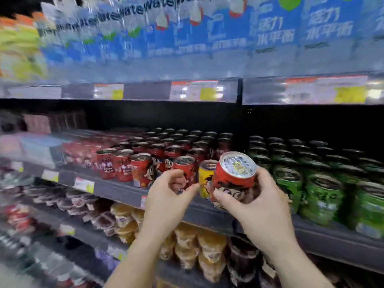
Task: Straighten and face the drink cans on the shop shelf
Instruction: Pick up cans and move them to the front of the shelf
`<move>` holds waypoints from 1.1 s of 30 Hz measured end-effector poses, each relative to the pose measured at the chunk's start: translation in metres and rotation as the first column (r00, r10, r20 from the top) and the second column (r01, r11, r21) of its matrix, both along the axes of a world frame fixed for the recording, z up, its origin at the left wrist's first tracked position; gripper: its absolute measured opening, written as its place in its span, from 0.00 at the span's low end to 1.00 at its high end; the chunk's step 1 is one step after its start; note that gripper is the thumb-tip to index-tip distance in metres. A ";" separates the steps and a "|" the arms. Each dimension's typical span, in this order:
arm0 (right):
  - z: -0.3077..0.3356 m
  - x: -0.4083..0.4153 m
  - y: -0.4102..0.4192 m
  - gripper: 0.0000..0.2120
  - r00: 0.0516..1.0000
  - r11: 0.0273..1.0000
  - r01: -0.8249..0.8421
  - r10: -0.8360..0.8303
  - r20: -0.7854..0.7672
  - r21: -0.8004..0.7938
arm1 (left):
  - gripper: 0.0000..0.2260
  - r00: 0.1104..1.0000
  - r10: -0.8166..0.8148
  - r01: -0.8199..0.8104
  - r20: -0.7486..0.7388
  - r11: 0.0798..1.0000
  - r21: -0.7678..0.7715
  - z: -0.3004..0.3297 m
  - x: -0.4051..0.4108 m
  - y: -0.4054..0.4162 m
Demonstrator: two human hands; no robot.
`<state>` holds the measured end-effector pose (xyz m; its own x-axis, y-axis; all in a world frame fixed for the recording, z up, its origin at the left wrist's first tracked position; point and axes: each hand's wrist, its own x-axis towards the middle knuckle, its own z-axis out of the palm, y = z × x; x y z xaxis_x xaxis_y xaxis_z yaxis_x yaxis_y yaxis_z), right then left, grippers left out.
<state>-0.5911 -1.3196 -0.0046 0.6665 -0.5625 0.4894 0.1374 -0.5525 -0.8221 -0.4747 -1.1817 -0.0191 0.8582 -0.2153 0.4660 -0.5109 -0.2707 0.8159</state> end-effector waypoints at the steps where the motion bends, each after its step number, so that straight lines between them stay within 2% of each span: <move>1: -0.002 0.019 0.015 0.32 1.000 1.000 -0.014 0.014 -0.008 0.009 | 0.17 1.000 -0.002 0.002 0.001 1.000 0.021 0.000 0.018 0.016; 3: -0.003 0.053 0.043 0.32 0.998 0.999 -0.031 0.032 -0.050 0.025 | 0.18 0.999 -0.047 0.049 -0.026 0.997 0.066 0.002 0.046 0.043; 6: -0.007 0.101 0.073 0.34 0.994 0.999 0.027 -0.025 -0.107 0.018 | 0.21 0.984 -0.159 0.168 -0.074 0.977 0.134 0.004 0.077 0.068; 9: -0.011 0.141 0.091 0.36 0.984 0.996 0.090 -0.086 -0.155 0.020 | 0.23 0.973 -0.223 0.229 -0.051 0.949 0.217 -0.001 0.096 0.079; 13: -0.016 0.174 0.110 0.35 0.973 0.994 0.105 -0.101 -0.206 0.008 | 0.18 0.994 -0.102 0.093 0.038 0.974 0.207 -0.015 0.123 0.081; 17: -0.018 0.183 0.114 0.33 0.963 0.994 0.078 -0.094 -0.252 -0.072 | 0.12 0.995 -0.080 0.064 0.063 0.974 0.218 -0.026 0.137 0.078; 20: -0.016 0.180 0.108 0.33 0.953 0.993 0.062 -0.090 -0.289 -0.103 | 0.15 0.992 -0.043 0.016 0.118 0.975 0.220 -0.033 0.145 0.074; 23: -0.022 0.162 0.101 0.22 0.963 0.988 0.094 -0.121 -0.240 -0.122 | 0.20 0.987 -0.002 -0.047 0.162 0.953 0.298 -0.041 0.150 0.068; 25: -0.024 0.142 0.093 0.13 0.963 0.970 0.225 -0.236 -0.133 -0.092 | 0.19 0.981 0.003 -0.064 0.194 0.949 0.308 -0.046 0.151 0.064; 26: -0.024 0.133 0.086 0.13 0.944 0.946 0.318 -0.322 -0.070 -0.059 | 0.18 0.981 0.011 -0.070 0.196 0.953 0.296 -0.047 0.152 0.063; 28: -0.025 0.121 0.067 0.18 0.872 0.873 0.485 -0.487 -0.041 -0.046 | 0.19 0.986 0.027 -0.072 0.163 0.958 0.276 -0.046 0.154 0.060; 30: -0.029 0.120 0.047 0.34 0.793 0.818 0.562 -0.575 -0.201 -0.126 | 0.19 0.993 0.019 -0.050 0.114 0.962 0.269 -0.044 0.156 0.057; 32: -0.032 0.129 0.035 0.43 0.764 0.838 0.523 -0.543 -0.350 -0.157 | 0.20 0.996 0.011 -0.034 0.088 0.963 0.268 -0.042 0.157 0.055; 33: -0.032 0.133 0.033 0.41 0.762 0.856 0.497 -0.509 -0.400 -0.144 | 0.19 0.997 0.011 -0.031 0.077 0.963 0.268 -0.041 0.156 0.055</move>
